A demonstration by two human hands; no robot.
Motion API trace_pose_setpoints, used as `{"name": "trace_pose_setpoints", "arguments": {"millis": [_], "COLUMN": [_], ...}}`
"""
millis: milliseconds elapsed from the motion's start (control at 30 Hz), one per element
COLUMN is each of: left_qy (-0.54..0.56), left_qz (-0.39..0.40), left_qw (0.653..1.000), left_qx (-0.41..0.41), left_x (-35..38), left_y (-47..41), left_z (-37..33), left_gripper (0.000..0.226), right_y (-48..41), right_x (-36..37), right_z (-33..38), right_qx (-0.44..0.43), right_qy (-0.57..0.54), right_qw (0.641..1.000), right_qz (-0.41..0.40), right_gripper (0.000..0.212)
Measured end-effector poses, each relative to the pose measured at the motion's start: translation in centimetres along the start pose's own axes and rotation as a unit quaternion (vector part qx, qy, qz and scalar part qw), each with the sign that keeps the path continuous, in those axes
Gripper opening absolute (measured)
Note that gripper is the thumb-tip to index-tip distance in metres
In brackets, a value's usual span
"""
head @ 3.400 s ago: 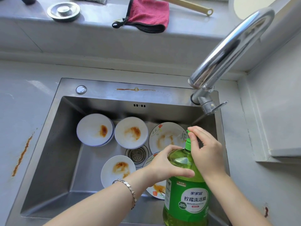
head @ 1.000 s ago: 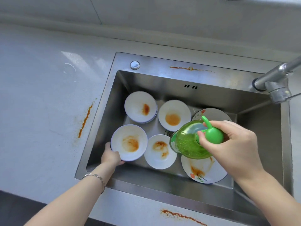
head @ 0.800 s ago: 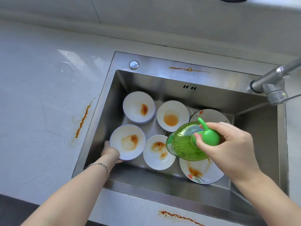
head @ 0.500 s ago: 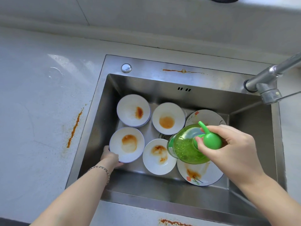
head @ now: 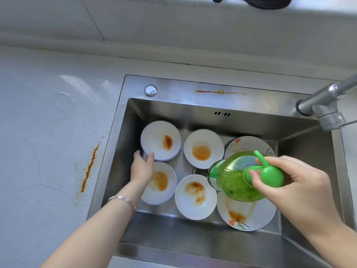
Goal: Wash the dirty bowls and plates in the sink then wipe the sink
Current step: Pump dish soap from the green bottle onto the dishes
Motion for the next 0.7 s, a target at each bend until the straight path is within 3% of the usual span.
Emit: {"name": "trace_pose_setpoints", "arguments": {"millis": [67, 200, 367, 700], "left_qy": [0.098, 0.101, 0.186, 0.137], "left_qz": [0.015, 0.000, 0.020, 0.025], "left_qw": [0.994, 0.993, 0.980, 0.988], "left_qx": [-0.055, -0.066, -0.072, -0.060], "left_x": [0.5, 0.7, 0.6, -2.1], "left_y": [-0.8, -1.8, -1.4, 0.5], "left_z": [-1.0, -0.7, -0.2, 1.4], "left_gripper": [0.055, 0.048, 0.050, 0.051], "right_y": [0.0, 0.1, 0.4, 0.6], "right_x": [0.2, 0.5, 0.6, -0.7], "right_z": [0.0, 0.0, 0.0, -0.2], "right_qx": [0.002, 0.008, 0.012, 0.017], "right_qy": [-0.003, 0.002, -0.010, -0.016], "right_qw": [1.000, 1.000, 1.000, 1.000], "right_qz": [0.002, 0.002, 0.000, -0.001], "right_gripper": [0.020, 0.017, 0.017, 0.016]}}
Point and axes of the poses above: each hand's wrist, its own y-axis away from the middle knuckle, its own x-axis out of the palm, z = x × y, the point moved 5 cm from there along -y, towards the middle knuckle, and after that the axes turned 5 degrees about y, right-handed, at the moved point
